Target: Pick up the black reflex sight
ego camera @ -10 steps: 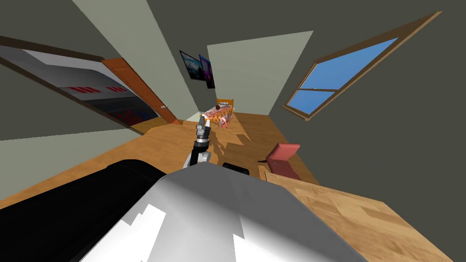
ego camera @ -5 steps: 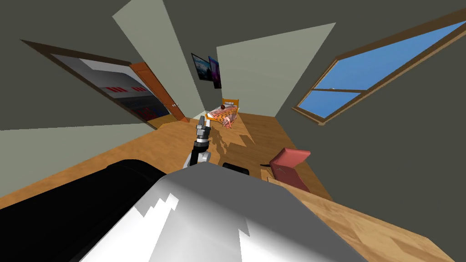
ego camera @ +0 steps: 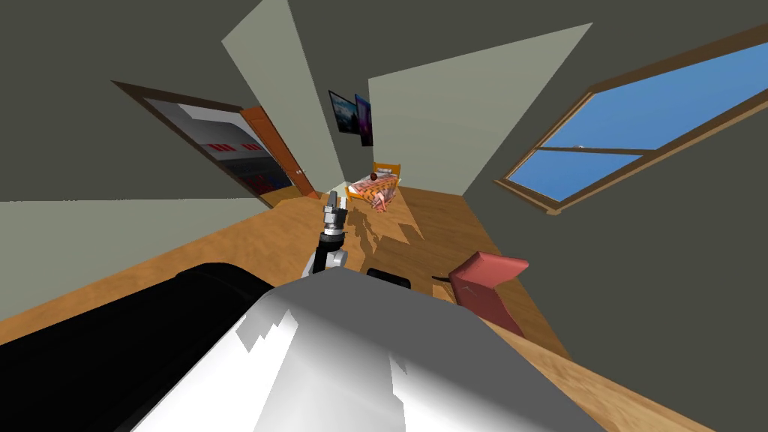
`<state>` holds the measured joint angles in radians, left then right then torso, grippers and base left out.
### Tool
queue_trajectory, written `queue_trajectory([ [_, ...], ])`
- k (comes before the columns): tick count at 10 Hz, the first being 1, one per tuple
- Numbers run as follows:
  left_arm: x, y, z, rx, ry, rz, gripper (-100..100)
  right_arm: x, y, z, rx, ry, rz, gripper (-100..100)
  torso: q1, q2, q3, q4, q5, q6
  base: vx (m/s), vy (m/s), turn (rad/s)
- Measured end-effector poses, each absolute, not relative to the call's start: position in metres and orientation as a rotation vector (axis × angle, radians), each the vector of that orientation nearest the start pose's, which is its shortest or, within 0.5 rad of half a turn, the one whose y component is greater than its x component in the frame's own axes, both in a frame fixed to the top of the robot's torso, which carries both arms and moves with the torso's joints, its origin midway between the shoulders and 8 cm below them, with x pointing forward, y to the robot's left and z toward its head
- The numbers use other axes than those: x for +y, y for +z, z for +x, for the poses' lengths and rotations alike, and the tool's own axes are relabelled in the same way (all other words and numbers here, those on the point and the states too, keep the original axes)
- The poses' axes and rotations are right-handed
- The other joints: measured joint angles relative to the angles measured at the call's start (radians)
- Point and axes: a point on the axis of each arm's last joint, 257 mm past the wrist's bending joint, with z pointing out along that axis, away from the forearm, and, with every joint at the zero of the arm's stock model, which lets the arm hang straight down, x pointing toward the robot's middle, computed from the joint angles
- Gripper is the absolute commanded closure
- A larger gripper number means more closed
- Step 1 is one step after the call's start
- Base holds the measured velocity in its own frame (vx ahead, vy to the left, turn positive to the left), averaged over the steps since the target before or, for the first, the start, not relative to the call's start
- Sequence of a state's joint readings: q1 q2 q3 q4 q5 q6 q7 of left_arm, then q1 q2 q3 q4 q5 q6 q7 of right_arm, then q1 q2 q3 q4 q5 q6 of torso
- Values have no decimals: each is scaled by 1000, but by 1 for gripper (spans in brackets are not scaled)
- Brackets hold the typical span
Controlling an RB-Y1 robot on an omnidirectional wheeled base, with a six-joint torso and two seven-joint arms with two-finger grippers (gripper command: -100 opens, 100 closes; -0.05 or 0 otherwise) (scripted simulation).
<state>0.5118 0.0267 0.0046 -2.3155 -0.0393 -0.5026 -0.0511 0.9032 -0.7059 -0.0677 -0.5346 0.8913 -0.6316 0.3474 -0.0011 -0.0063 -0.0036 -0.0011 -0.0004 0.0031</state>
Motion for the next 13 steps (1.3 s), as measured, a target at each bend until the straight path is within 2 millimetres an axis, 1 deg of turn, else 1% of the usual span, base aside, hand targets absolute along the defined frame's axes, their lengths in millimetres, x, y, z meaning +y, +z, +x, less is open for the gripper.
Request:
queue_trajectory([
  [1,272,37,336,649,-1229,-571,0,-569,-487,-294,3121,-223,286,-100,0,1,1,0,0,0,-30,-28,46],
  [3,272,37,336,649,-1229,-571,0,-561,-502,-288,3115,-221,298,-100,-2,5,3,1,-1,0,-61,-41,39],
  [4,272,37,336,649,-1229,-571,0,-557,-506,-286,3114,-219,296,-100,-2,6,3,1,-1,0,-27,-15,3],
  [5,272,37,336,649,-1229,-571,0,-558,-506,-286,3114,-222,298,100,-1,4,3,1,0,0,0,0,0],
  [9,272,37,336,649,-1229,-571,0,-557,-506,-285,3114,-220,297,100,0,2,1,1,0,0,0,0,0],
  [10,272,37,336,649,-1229,-571,0,-557,-506,-285,3114,-221,297,0,0,2,1,1,0,0,0,0,0],
  [11,272,37,336,649,-1229,-571,0,-557,-506,-286,3114,-221,297,100,0,2,1,1,0,0,61,22,-61],
  [13,272,37,336,649,-1229,-571,0,-566,-491,-293,3122,-226,285,100,4,-3,-1,0,1,0,60,38,-44],
])
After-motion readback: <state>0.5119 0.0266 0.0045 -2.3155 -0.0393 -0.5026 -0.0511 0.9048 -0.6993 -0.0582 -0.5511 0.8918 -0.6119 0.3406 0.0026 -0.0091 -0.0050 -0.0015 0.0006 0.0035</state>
